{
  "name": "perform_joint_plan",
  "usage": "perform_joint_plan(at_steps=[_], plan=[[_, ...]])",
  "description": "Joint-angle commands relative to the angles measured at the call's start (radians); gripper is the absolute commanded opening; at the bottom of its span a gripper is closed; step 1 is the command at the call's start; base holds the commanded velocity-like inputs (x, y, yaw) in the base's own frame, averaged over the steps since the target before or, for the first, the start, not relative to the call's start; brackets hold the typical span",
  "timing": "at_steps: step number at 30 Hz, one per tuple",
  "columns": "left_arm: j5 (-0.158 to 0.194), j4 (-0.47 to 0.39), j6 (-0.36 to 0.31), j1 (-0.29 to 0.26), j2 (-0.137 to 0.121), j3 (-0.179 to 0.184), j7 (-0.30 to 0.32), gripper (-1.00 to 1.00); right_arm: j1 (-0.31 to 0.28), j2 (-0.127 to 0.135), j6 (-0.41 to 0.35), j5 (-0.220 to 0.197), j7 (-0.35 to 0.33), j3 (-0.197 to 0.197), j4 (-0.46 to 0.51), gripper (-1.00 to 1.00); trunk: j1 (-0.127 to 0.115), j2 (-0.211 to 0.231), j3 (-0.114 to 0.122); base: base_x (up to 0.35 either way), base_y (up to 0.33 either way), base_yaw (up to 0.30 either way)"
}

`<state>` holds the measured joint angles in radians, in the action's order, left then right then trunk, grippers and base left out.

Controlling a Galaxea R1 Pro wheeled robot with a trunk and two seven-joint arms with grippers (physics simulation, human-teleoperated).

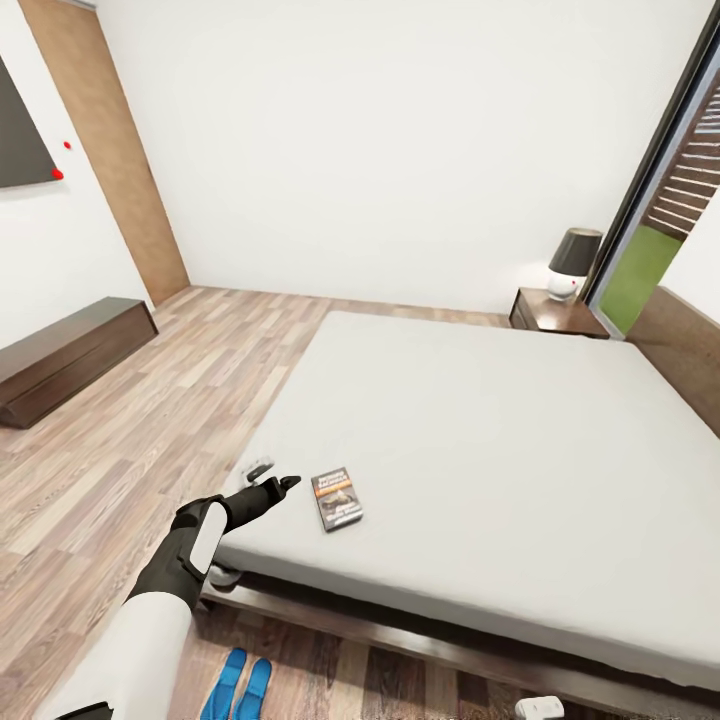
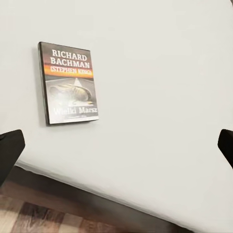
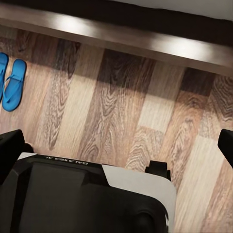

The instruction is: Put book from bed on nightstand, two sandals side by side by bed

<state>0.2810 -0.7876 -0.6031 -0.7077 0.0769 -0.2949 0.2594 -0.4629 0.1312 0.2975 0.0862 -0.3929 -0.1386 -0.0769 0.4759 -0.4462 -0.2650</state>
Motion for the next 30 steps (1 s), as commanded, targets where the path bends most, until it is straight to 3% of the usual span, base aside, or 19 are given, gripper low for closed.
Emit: perform_joint_plan(at_steps=[1,11,19,30], plan=[[0.003,-0.001,-0.009,-0.001,0.001,-0.006,0.003,1.0,-0.002,0.001,0.007,0.009,-0.001,-0.009,-0.004,1.0,0.0,-0.002,-0.003,0.0,0.0,0.0],[0.003,-0.001,-0.009,-0.001,0.014,-0.003,0.004,1.0,-0.002,0.001,0.007,0.009,-0.001,-0.009,-0.004,1.0,0.0,-0.002,-0.019,0.0,0.0,0.0],[0.004,-0.001,-0.008,-0.002,0.015,0.075,0.004,1.0,-0.002,0.001,0.008,0.009,-0.001,-0.008,-0.004,1.0,0.0,-0.002,-0.032,0.116,-0.072,0.0],[0.004,-0.001,-0.007,-0.001,0.015,0.086,0.003,1.0,-0.002,0.001,0.008,0.009,-0.001,-0.009,-0.004,1.0,0.0,-0.002,-0.049,0.053,-0.049,0.0]])
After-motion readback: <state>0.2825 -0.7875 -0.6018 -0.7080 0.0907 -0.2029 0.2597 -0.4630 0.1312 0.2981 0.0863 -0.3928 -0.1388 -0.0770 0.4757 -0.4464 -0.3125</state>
